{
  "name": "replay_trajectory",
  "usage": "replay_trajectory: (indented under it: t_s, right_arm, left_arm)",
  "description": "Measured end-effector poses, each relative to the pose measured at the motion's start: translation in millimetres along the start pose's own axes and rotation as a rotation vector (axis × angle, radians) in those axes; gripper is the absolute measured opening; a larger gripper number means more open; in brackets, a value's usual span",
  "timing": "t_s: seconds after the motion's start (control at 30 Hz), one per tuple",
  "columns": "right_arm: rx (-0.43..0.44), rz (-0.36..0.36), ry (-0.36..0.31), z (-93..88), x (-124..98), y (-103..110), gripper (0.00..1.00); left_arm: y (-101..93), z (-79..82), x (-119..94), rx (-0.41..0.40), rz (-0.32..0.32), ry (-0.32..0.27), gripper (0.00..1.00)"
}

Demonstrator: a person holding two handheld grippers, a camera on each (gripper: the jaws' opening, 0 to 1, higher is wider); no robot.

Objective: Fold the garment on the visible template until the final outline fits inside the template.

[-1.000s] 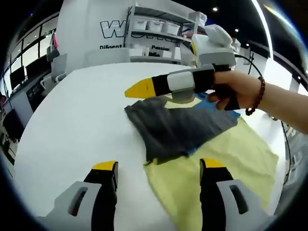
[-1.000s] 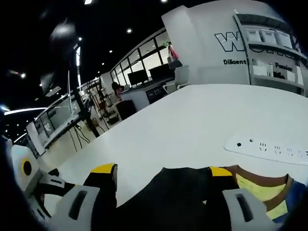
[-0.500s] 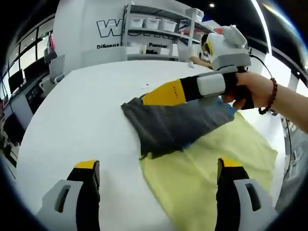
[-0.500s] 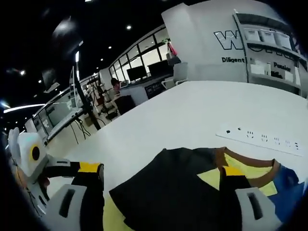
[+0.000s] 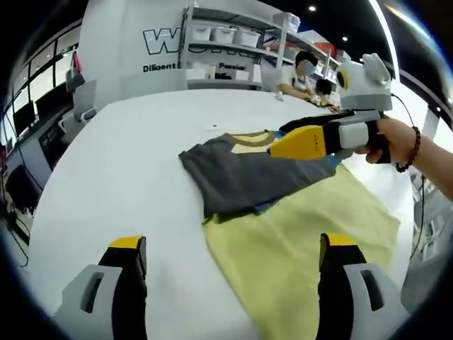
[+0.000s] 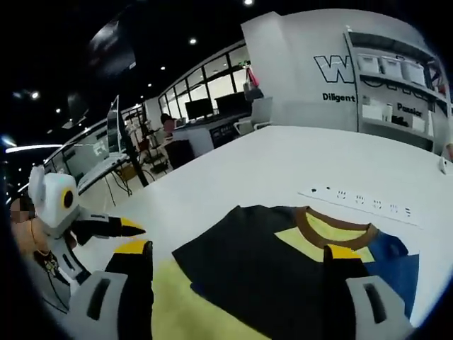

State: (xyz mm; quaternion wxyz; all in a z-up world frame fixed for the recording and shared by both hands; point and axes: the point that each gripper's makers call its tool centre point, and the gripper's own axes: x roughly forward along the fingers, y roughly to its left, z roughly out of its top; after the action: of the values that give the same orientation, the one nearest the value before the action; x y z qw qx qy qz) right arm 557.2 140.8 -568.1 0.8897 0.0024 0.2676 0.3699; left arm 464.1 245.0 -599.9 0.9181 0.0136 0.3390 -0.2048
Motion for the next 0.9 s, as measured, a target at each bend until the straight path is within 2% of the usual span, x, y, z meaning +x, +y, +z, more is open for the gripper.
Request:
replay_trajectory:
  t_s: [0.33, 0.43, 0.9]
  right_arm:
    - [0.000, -0.018, 0.025, -22.1, -38.2, 5.5, 0.99]
    - [-0.008, -0.028, 0.027, -30.5, -55.6, 7.5, 0.99]
    - [-0.016, -0.079, 0.057, -72.7, -115.9, 9.3, 0.99]
  left_arm:
    - [-4.6, -6.4, -19.4, 0.004, -0.009, 0.018, 0.97]
    - [-6.9, -8.6, -26.9, 0.000, -0.009, 0.017, 0.97]
    - [-19.1, -21.7, -47.4, 0.054, -0.023, 0.025, 0.95]
